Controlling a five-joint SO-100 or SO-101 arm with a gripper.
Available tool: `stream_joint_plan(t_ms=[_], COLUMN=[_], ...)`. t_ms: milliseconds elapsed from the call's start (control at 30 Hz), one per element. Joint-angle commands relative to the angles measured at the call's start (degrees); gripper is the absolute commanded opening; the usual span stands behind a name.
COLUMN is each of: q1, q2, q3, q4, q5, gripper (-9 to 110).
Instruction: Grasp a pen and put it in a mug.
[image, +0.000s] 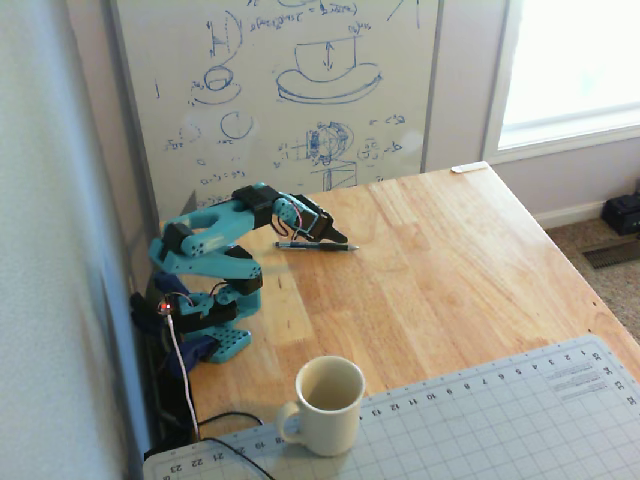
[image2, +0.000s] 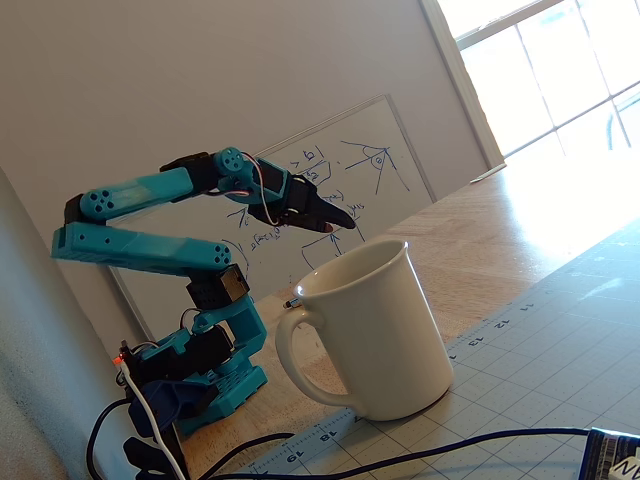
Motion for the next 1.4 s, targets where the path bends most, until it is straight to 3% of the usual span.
stream_joint_plan(t_ms=[0,267,533,1367], q1=[-0.53,-2.46,-3.60,-8.09], q2=[-7.12,-17.40,-32.87,-53.17], q3=[-9.05,-16.61,-24.70,-35.95], q4=[-1.49,-1.58,-1.58,-1.58], q5=[5.89,20.30,27.69,26.81], gripper=[21,21,21,21])
